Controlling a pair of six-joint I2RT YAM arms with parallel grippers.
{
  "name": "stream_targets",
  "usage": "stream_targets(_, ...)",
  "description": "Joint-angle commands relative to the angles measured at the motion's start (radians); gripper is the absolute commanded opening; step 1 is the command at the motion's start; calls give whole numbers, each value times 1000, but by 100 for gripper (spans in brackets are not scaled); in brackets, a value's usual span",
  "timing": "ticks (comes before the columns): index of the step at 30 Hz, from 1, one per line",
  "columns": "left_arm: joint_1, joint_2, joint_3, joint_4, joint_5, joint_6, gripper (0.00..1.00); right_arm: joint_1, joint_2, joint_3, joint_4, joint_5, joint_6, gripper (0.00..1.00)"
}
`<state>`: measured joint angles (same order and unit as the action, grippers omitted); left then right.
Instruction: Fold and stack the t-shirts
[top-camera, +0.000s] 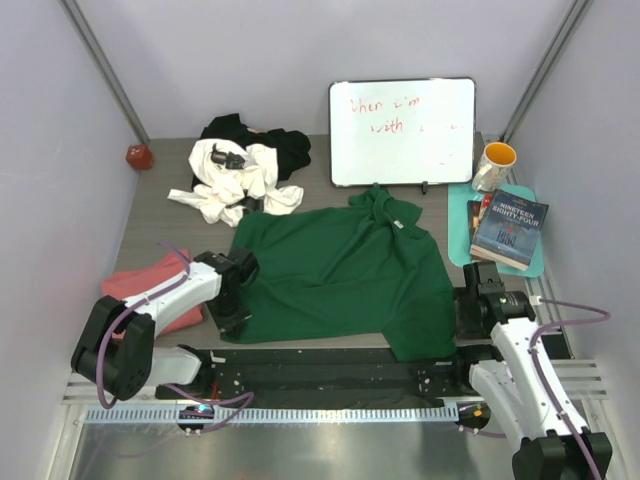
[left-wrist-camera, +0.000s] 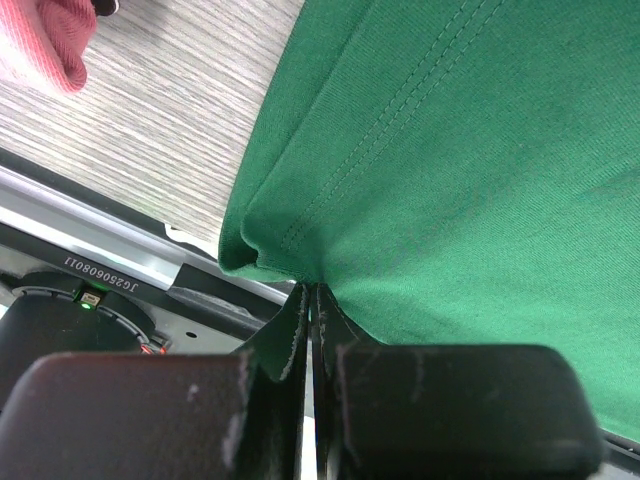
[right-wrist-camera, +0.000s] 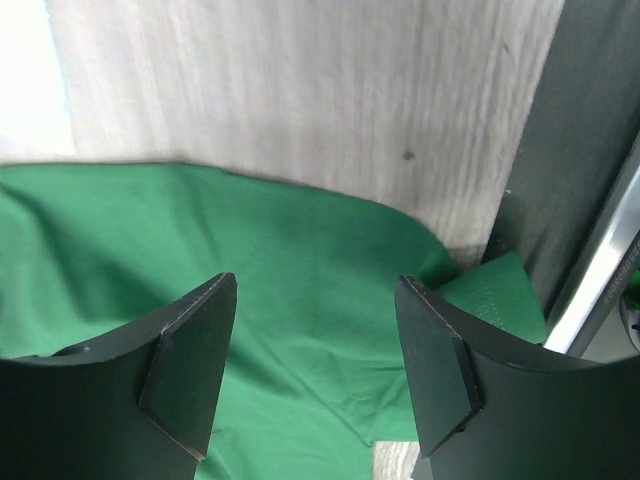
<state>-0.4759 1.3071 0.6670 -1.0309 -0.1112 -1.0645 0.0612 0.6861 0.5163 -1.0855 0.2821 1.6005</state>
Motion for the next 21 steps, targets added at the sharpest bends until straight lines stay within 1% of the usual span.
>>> stream_targets(1,-3,-12,19,5,5,9,0,-3,39,-58,56,-76,65,70)
stream_targets(6,-1,0,22,6,7,15,0,-4,18,-78,62,-66,73,68)
stream_targets(17,-3,-6,23,0,10,15,0,-3,-17,-193,91,-130,107,64)
stream_targets(19,-3,-6,23,2,10,14,0,-3,-28,-206,98,-132,111,57)
stream_targets(21,-3,-5,25,2,10,15,0,-4,-36,-213,98,-132,113,37)
